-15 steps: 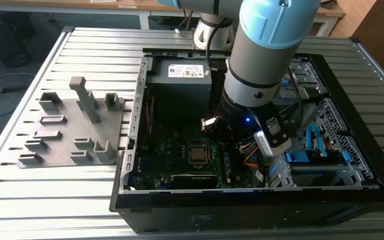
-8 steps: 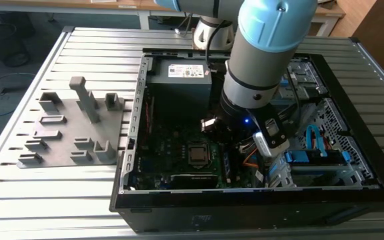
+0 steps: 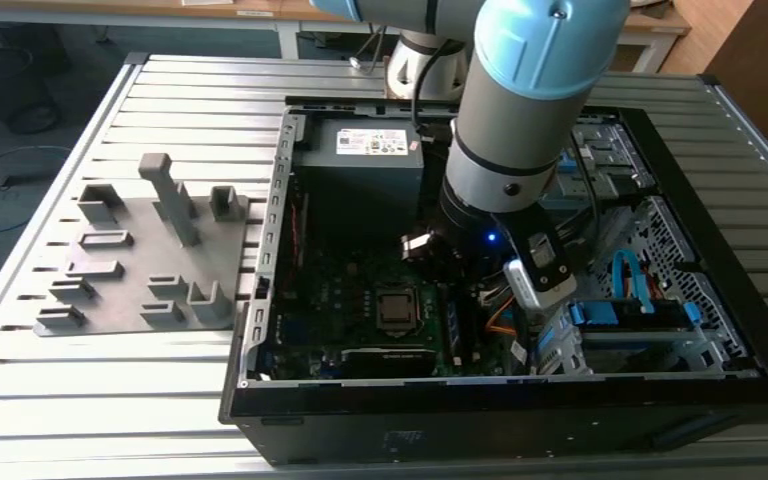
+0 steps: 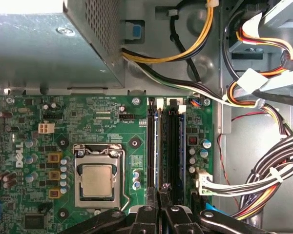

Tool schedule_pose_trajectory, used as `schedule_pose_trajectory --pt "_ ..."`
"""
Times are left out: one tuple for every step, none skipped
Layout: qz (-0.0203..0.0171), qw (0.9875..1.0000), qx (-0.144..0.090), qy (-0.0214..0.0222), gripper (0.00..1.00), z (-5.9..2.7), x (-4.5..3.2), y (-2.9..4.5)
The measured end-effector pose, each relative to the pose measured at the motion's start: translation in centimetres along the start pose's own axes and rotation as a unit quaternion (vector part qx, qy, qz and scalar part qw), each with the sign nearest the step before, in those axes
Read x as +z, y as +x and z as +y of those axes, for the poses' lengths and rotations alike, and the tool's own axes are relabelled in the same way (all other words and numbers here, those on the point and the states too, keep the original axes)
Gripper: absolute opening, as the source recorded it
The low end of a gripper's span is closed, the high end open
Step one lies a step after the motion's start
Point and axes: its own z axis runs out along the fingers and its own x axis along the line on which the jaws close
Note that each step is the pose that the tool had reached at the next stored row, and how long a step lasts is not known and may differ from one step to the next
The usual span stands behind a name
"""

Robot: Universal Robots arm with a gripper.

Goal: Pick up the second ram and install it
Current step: 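Insert the second ram into the second slot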

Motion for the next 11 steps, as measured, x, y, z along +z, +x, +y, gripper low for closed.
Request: schedule_pose_trajectory --pt "0.0 1.0 0.0 0.0006 0.13 0.0 0.0 0.0" --pt "0.0 1.0 0.0 0.0014 0.13 0.0 0.0 0.0" --pt "-0.0001 1.0 0.0 0.0022 0.13 0.0 0.01 -0.01" --pt "-0.0001 1.0 0.0 0.0027 0.13 0.0 0.01 -0.02" --pt "-0.0001 1.0 0.0 0.0032 0.13 0.0 0.01 -0.06" --pt "-0.0001 1.0 0.0 0.0038 0.13 0.01 0.02 -0.1" --pt "-0.0001 1.0 0.0 0.0047 0.13 0.03 0.01 -0.13" --pt "0.0 1.0 0.0 0.0055 0.13 0.06 0.01 -0.15" --pt "-0.0001 1.0 0.0 0.0058 0.13 0.1 0.03 -0.16" --pt "-0.0001 1.0 0.0 0.006 0.13 0.14 0.03 -0.18" --pt "-0.0001 1.0 0.0 0.0061 0.13 0.17 0.04 -0.19"
